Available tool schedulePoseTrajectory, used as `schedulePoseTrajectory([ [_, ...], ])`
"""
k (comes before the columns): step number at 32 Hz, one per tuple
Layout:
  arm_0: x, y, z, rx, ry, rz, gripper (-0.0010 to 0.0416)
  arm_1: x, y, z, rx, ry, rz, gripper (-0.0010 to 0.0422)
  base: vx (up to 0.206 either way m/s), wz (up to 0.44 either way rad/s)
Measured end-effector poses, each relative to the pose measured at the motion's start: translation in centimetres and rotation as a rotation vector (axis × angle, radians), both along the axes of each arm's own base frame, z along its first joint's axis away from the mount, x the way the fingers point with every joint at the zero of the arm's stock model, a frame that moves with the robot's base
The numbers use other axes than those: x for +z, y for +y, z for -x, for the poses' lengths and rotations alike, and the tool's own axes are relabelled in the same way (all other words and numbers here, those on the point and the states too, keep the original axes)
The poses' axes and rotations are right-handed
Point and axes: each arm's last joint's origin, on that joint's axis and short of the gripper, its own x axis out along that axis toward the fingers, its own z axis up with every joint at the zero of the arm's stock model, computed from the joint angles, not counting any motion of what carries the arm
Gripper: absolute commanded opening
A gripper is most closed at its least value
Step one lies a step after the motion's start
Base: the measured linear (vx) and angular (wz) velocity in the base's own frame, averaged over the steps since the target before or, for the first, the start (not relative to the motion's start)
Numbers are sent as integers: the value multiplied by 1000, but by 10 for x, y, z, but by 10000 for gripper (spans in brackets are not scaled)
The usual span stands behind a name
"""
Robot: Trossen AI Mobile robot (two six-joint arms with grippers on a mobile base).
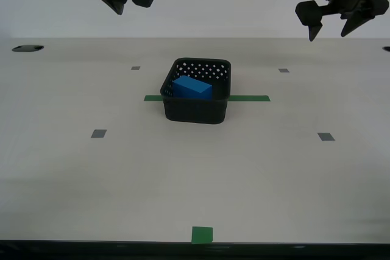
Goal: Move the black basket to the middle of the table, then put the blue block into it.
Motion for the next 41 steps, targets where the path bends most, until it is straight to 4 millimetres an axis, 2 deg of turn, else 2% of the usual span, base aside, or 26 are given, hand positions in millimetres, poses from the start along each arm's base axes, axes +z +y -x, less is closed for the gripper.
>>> schedulePoseTrajectory([
  [41, 1, 0, -2, 0, -22, -1, 385, 0, 0, 0, 0, -3, 1, 0, 0, 0],
])
